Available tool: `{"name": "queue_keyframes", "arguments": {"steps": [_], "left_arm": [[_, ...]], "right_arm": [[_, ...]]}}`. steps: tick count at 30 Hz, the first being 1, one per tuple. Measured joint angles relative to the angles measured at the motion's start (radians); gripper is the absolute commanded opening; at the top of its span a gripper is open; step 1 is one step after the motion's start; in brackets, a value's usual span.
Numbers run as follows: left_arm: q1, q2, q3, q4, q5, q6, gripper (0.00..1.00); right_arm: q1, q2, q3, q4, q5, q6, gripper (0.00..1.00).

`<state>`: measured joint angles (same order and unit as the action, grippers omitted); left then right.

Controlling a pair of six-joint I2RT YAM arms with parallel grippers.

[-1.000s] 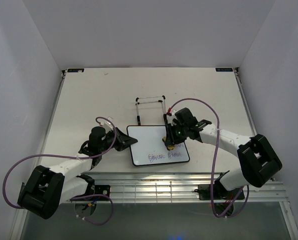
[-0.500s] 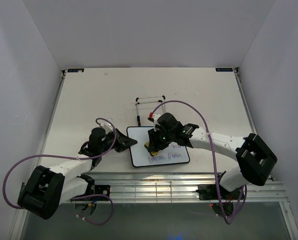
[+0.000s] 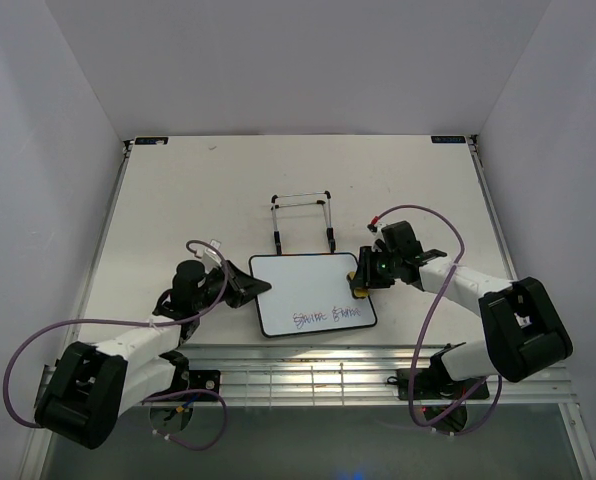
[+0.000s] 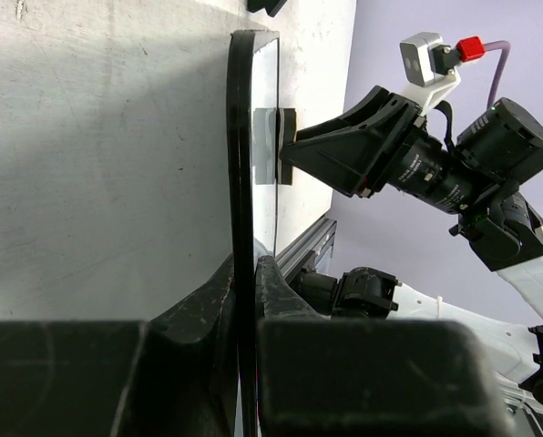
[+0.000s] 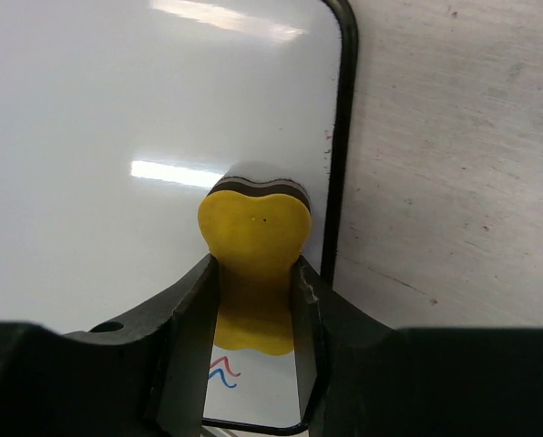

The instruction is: Erase the whiteboard

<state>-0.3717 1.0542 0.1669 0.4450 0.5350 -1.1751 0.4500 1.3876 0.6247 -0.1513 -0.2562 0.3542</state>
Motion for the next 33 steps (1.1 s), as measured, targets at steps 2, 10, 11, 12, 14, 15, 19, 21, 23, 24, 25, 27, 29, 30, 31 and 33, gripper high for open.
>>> {"name": "queue_keyframes", "arguments": {"steps": [2,10,11,12,14,15,19,21,23,24,25,27,29,30,31,33], "left_arm": [[0.013,-0.009,-0.008,0.004,0.008,0.001,0.00],[0.031,-0.028,-0.028,0.004,0.030,0.006,0.00],[0.033,-0.028,-0.028,0.004,0.031,0.007,0.00],[0.037,-0.028,-0.028,0.004,0.034,0.008,0.00],[0.041,-0.027,-0.028,0.004,0.037,0.011,0.00],[0.041,-0.026,-0.028,0.004,0.038,0.011,0.00],[0.041,-0.017,-0.028,0.006,0.039,0.010,0.00],[0.041,-0.011,-0.028,0.011,0.038,0.008,0.00],[0.040,-0.005,-0.028,0.015,0.038,0.007,0.00],[0.040,-0.002,-0.028,0.018,0.037,0.007,0.00],[0.040,0.001,-0.028,0.020,0.037,0.007,0.00],[0.040,0.006,-0.028,0.024,0.037,0.007,0.00],[0.040,0.007,-0.027,0.027,0.037,0.006,0.00],[0.040,0.008,-0.027,0.027,0.037,0.005,0.00],[0.040,0.008,-0.026,0.027,0.036,0.005,0.00],[0.039,0.009,-0.026,0.016,0.031,0.012,0.00]], "right_arm": [[-0.005,0.002,0.000,-0.005,0.016,0.002,0.29],[0.006,-0.015,-0.019,0.003,0.021,0.004,0.28],[0.018,-0.023,-0.022,0.003,0.025,0.000,0.28],[0.034,-0.033,-0.026,0.002,0.031,-0.003,0.28],[0.068,-0.056,-0.031,-0.008,0.041,-0.003,0.28],[0.091,-0.067,-0.032,-0.014,0.044,-0.003,0.28],[0.182,-0.101,-0.023,-0.041,0.003,0.007,0.28],[0.232,-0.105,0.001,-0.062,-0.024,0.017,0.27],[0.297,-0.103,0.042,-0.079,-0.034,0.033,0.27],[0.332,-0.096,0.070,-0.086,-0.036,0.040,0.27],[0.372,-0.083,0.105,-0.087,-0.034,0.045,0.27],[0.457,-0.040,0.179,-0.085,-0.012,0.061,0.27],[0.531,0.015,0.242,-0.075,0.000,0.075,0.27],[0.561,0.043,0.264,-0.068,0.005,0.082,0.27],[0.589,0.069,0.280,-0.064,0.012,0.090,0.27],[0.624,0.104,0.295,-0.057,0.032,0.102,0.27]]}}
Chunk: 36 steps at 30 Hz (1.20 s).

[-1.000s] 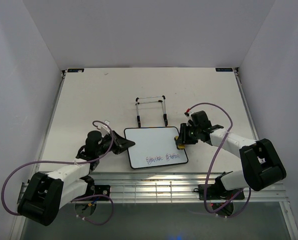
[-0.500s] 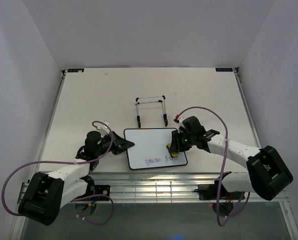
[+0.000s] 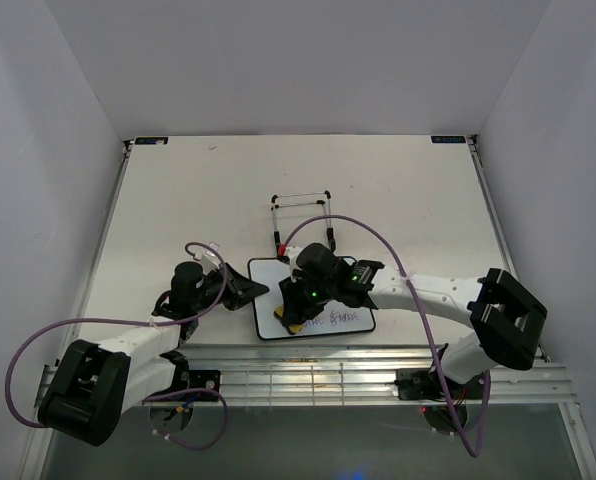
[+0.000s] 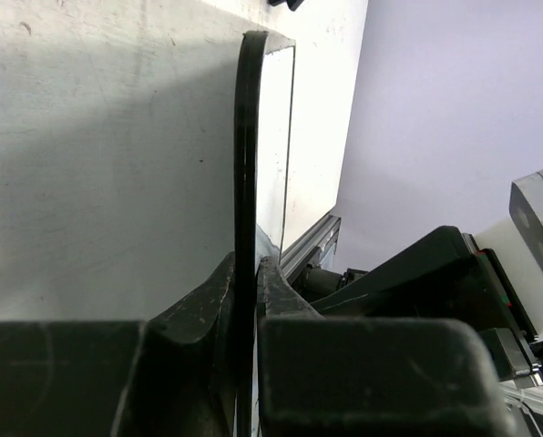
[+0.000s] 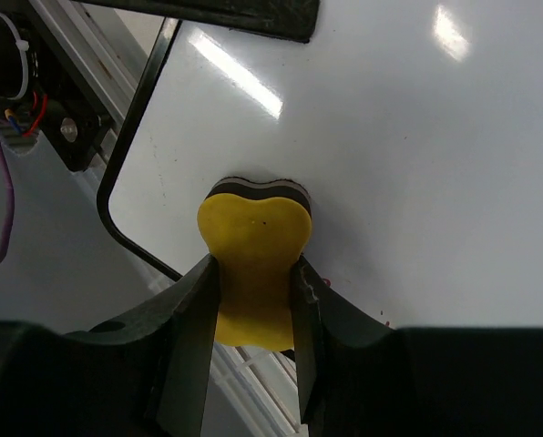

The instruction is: Erase the whiteboard

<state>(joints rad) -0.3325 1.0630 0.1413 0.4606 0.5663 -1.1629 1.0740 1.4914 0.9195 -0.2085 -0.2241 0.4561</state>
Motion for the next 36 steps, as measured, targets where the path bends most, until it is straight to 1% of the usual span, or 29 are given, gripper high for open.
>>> {"name": "queue_keyframes", "arguments": {"steps": [10,14,17,22,24,26,30,36], "left_arm": [[0.001,0.001,-0.001,-0.012,-0.010,-0.001,0.00],[0.001,-0.001,-0.001,-0.013,-0.015,-0.005,0.00],[0.000,-0.006,-0.002,-0.015,-0.018,-0.006,0.00],[-0.003,-0.016,-0.003,-0.012,-0.021,-0.014,0.00],[-0.004,-0.022,-0.003,-0.011,-0.021,-0.018,0.00],[-0.005,-0.025,-0.004,-0.011,-0.021,-0.021,0.00],[-0.005,-0.027,-0.004,-0.009,-0.021,-0.024,0.00],[-0.006,-0.031,-0.008,-0.007,-0.023,-0.030,0.00]], "right_arm": [[0.037,0.002,0.010,-0.023,0.097,0.048,0.27],[0.015,-0.041,-0.050,-0.003,0.123,0.063,0.27],[-0.064,-0.117,-0.156,0.017,0.118,0.068,0.27],[-0.302,-0.275,-0.357,0.041,0.077,0.059,0.28],[-0.391,-0.319,-0.408,0.026,0.063,0.054,0.27],[-0.450,-0.344,-0.434,0.006,0.062,0.049,0.27],[-0.489,-0.359,-0.445,-0.023,0.064,0.040,0.27],[-0.500,-0.385,-0.465,-0.026,0.065,0.039,0.26]]}}
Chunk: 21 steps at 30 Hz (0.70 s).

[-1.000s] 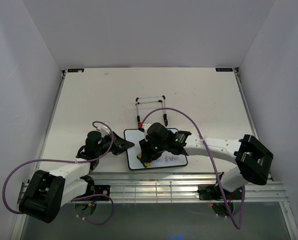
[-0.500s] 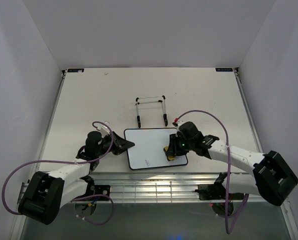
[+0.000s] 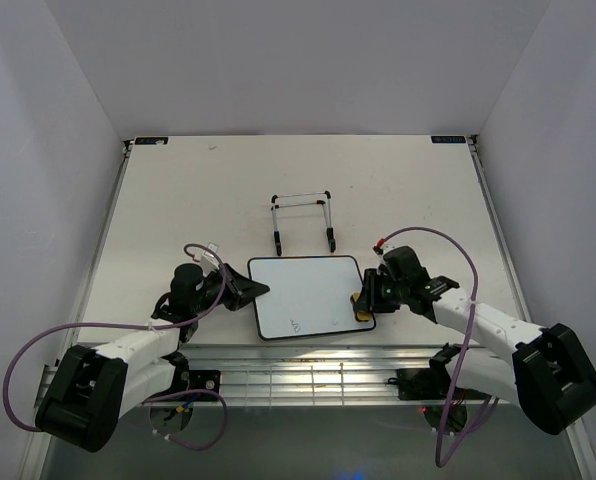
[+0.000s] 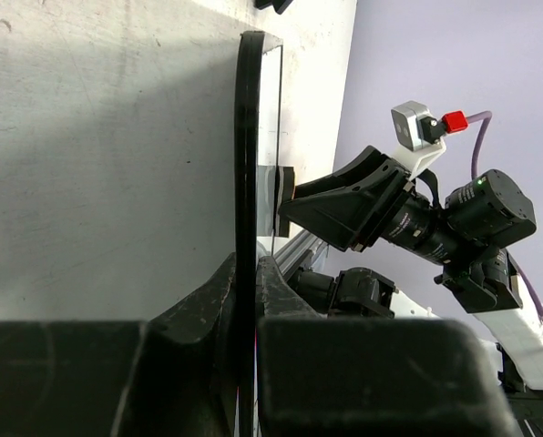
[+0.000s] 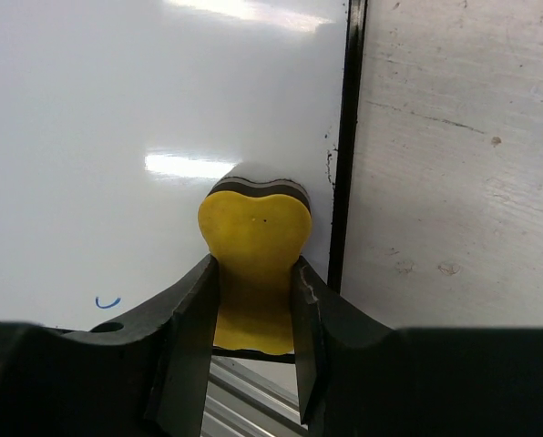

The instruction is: Erase the whiteboard

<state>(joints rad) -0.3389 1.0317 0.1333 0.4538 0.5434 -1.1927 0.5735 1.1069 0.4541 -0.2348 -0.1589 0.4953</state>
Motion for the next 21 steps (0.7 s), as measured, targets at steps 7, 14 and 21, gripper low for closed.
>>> {"name": "queue_keyframes", "arguments": {"steps": [7,14,21], "left_arm": [[0.003,-0.003,-0.010,0.011,-0.006,-0.005,0.00],[0.002,-0.003,-0.012,0.010,-0.014,-0.005,0.00],[0.001,-0.004,-0.023,0.009,-0.023,-0.005,0.00]], "right_arm": [[0.048,-0.050,-0.058,0.102,-0.051,0.029,0.24],[0.347,0.052,0.056,0.178,0.018,0.142,0.23],[0.541,0.270,0.278,0.215,0.066,0.209,0.23]]}}
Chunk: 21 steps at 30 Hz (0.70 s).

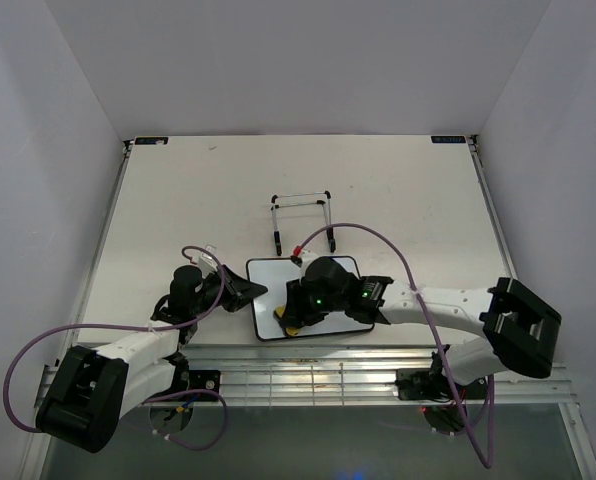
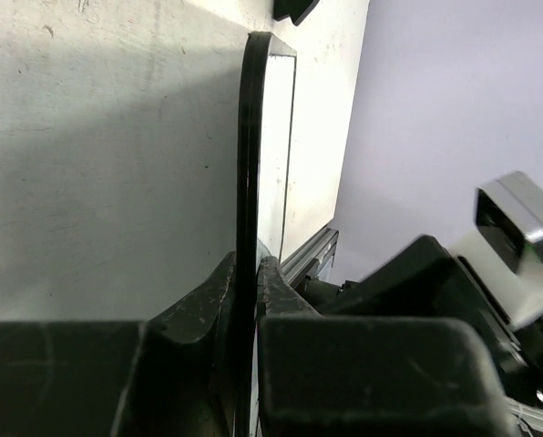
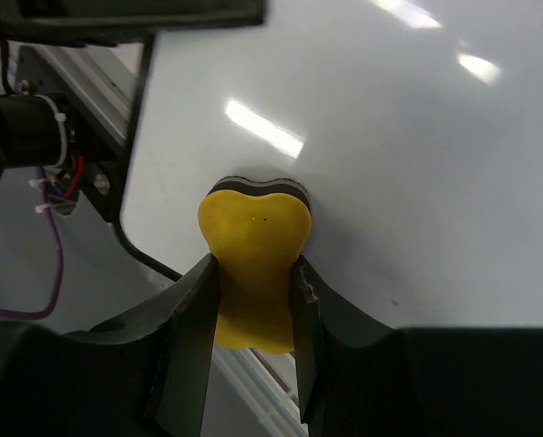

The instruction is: Erase the whiteboard

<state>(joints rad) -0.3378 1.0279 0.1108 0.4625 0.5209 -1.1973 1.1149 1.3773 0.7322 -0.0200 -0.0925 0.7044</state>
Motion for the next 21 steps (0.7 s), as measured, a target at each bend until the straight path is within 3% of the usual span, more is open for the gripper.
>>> {"name": "queue_keyframes", "arguments": {"steps": [4,9,21], "left_arm": [[-0.001,-0.006,-0.005,0.000,-0.003,0.000,0.00],[-0.004,-0.022,-0.014,-0.006,-0.009,-0.005,0.00],[-0.006,-0.023,-0.018,-0.015,-0.014,-0.005,0.00]], "right_arm": [[0.045,0.093,0.113,-0.005,0.008,-0.005,0.23],[0.053,0.111,0.142,-0.028,0.008,-0.014,0.23],[0.071,0.045,0.078,-0.124,0.203,0.008,0.23]]}}
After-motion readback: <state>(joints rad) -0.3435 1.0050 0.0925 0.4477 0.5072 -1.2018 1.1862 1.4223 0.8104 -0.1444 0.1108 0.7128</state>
